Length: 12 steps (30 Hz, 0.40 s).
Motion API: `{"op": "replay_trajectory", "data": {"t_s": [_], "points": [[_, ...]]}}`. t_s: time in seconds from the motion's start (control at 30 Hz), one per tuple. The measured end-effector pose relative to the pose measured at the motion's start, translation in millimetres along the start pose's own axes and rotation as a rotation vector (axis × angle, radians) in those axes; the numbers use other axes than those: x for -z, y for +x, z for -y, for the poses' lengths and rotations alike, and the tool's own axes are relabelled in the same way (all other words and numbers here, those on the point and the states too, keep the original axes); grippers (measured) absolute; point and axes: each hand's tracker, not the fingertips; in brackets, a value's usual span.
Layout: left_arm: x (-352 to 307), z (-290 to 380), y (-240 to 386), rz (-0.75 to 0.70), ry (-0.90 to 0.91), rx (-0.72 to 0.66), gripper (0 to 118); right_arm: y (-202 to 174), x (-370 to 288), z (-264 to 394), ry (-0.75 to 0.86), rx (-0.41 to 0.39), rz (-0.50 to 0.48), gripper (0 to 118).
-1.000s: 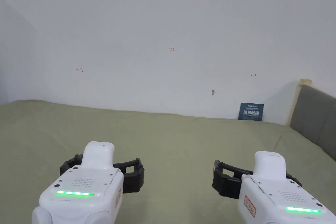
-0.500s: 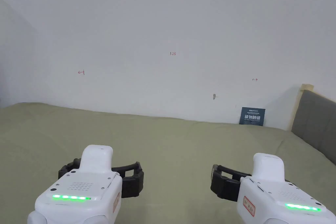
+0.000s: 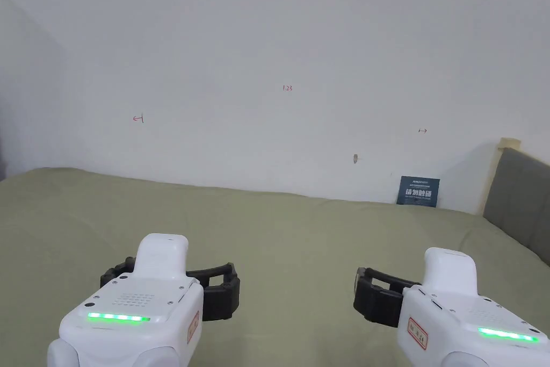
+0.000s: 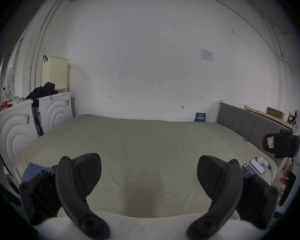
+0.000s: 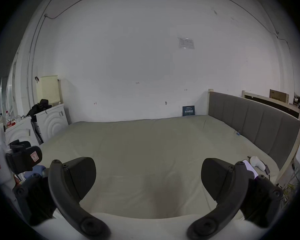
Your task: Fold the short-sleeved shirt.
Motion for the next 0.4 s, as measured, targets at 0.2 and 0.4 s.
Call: {"op": "replay_trajectory", "data": {"t_s": [0.2, 0.4], "points": [[2.4, 2.2, 1.6, -0.003, -0.017, 0.000, 115, 5.1, 3.7, -2.3, -0.050, 0.054, 0.029, 118], [1.0, 0.2, 2.3, 0.003, -0.011, -0.008, 115, 8.1, 2.2, 11.7, 0.000, 0.012, -0.036, 118]]}}
